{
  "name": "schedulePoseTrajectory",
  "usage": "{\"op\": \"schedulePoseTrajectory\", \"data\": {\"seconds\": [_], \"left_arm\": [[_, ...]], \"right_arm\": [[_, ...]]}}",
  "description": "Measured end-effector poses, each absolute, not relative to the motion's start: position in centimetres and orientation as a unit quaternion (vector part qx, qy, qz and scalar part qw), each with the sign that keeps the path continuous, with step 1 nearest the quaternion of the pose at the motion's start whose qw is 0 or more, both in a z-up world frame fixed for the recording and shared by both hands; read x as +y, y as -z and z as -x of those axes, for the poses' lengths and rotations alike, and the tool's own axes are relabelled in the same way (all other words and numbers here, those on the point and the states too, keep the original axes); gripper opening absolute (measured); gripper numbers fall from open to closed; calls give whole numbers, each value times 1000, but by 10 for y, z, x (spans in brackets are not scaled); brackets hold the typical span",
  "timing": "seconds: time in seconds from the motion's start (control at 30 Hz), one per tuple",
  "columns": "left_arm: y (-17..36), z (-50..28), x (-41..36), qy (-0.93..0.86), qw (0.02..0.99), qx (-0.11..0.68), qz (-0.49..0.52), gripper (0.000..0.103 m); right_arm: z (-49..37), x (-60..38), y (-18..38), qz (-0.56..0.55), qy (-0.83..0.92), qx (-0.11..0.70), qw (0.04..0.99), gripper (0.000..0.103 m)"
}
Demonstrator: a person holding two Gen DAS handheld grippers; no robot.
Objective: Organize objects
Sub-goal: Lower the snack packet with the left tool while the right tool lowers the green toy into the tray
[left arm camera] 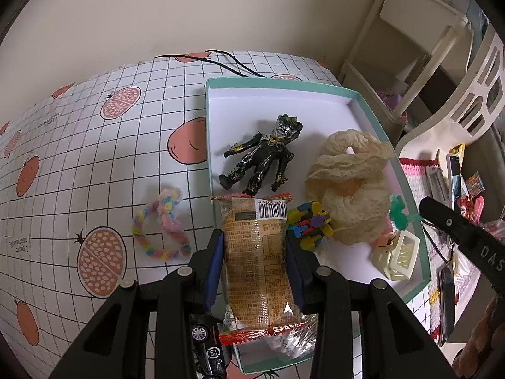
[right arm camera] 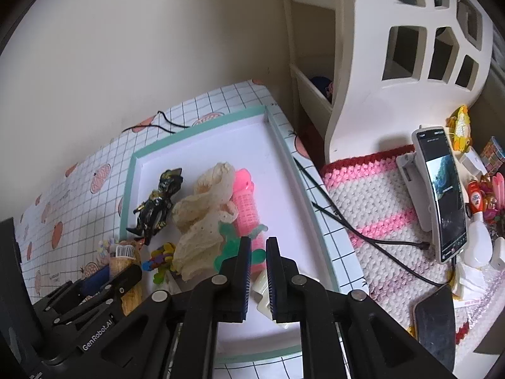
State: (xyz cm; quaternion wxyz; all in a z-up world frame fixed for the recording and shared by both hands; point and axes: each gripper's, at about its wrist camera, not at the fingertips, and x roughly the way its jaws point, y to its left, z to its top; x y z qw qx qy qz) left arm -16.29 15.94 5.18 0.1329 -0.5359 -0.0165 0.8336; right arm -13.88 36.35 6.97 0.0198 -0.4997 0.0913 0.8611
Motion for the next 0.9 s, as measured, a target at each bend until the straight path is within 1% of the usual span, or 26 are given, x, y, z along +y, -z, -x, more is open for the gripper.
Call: {"op": "schedulePoseTrajectory", "data": {"seconds": [0.9], "left_arm": [[-39,163,166,-821,138,-10,555,39]], "right_arm": [[144,350,-45,549,-832,76,1,10]]}}
